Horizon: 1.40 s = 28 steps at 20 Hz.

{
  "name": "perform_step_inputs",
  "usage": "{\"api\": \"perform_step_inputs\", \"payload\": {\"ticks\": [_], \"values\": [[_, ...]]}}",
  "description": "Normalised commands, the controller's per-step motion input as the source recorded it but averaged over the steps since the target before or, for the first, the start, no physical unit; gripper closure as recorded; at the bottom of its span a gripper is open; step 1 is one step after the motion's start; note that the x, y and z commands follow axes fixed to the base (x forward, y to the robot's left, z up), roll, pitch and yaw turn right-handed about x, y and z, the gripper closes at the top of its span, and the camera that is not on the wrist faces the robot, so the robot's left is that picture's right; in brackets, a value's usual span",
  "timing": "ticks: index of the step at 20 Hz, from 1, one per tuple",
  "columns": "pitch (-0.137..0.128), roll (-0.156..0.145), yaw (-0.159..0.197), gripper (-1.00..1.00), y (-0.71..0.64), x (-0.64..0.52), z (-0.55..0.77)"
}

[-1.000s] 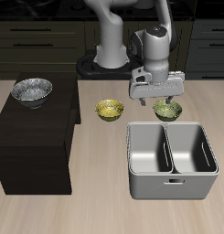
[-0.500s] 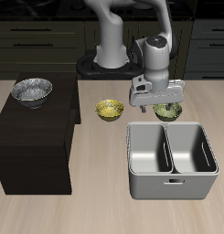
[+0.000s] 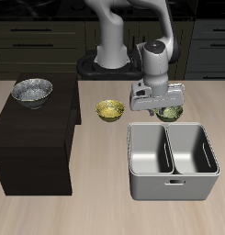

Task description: Stack the green bowl on the black bowl

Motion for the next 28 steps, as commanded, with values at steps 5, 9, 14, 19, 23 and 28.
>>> {"api": "perform_step_inputs", "payload": {"ticks": [5,9,14,19,23,28], "values": [[0.014,0.015,-0.017,1.00,-0.08,0.09,0.06],[-0.005,-0.003,-0.005,1.00,-0.07,0.06,0.10],[-0.011,-0.007,0.000,1.00,-0.06,0.03,0.26],[-0.013,0.000,-0.007,1.00,-0.16,0.07,0.50],[-0.095,0.019,-0.002,1.00,-0.30,0.06,0.93],[-0.038,0.003,-0.014,1.00,-0.17,0.07,0.53]]}}
